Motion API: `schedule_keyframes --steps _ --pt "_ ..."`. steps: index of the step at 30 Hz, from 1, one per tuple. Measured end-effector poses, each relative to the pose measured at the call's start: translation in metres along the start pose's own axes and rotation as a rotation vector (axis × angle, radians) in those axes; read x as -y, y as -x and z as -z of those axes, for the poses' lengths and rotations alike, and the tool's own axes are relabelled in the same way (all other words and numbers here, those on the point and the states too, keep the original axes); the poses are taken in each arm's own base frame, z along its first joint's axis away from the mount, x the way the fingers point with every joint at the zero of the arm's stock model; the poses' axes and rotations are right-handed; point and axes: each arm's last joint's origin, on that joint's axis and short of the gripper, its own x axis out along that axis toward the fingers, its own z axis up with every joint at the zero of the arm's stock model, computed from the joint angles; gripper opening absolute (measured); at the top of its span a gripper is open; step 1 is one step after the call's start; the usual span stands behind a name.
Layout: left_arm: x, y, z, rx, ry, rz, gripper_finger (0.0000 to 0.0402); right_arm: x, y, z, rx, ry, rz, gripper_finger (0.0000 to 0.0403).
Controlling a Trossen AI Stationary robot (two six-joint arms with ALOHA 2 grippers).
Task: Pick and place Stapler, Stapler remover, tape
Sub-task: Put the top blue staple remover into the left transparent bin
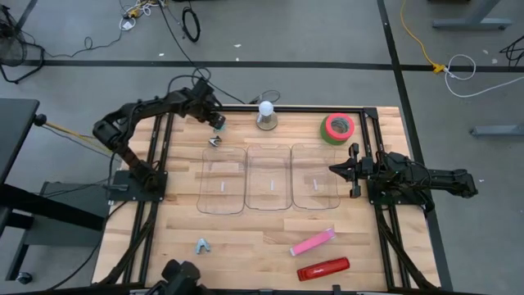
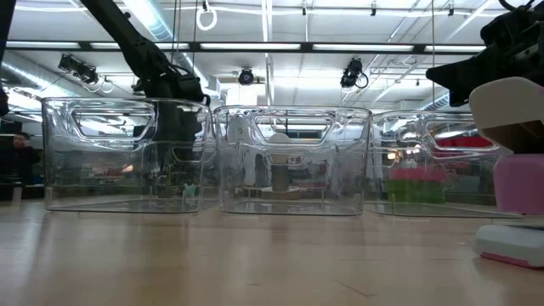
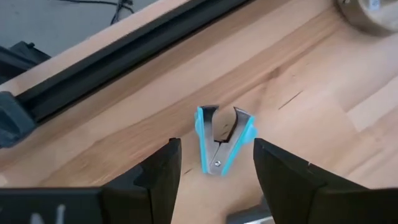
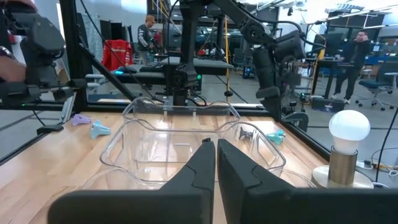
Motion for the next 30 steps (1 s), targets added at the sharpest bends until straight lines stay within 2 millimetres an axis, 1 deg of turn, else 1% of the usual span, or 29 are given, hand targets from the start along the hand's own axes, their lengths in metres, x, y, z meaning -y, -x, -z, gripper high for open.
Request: schedule_keyframes --steps 7,11,16,25,30 --pt "-0.001 -0.015 0.001 -0.031 -0.001 -0.005 0.0203 0.0 0.0 0.0 0.0 0.0 0.0 0.0022" --pt "-0.001 -0.024 0.001 -0.035 -0.001 -0.007 0.0195 0.0 0.0 0.0 0.0 0.0 0.0 0.0022" --pt "-0.002 -0.029 0.0 -0.025 -0.001 -0.014 0.0178 0.0 0.0 0.0 0.0 0.0 0.0 0.0022" --pt "-0.002 -0.029 0.0 -0.02 -0.003 -0.025 0.0137 0.0 0.0 0.0 0.0 0.0 0.0 0.0022" --pt "-0.003 -0.037 0.002 -0.044 0.013 -0.028 0.0118 0.0 0.0 0.0 0.0 0.0 0.0 0.0022"
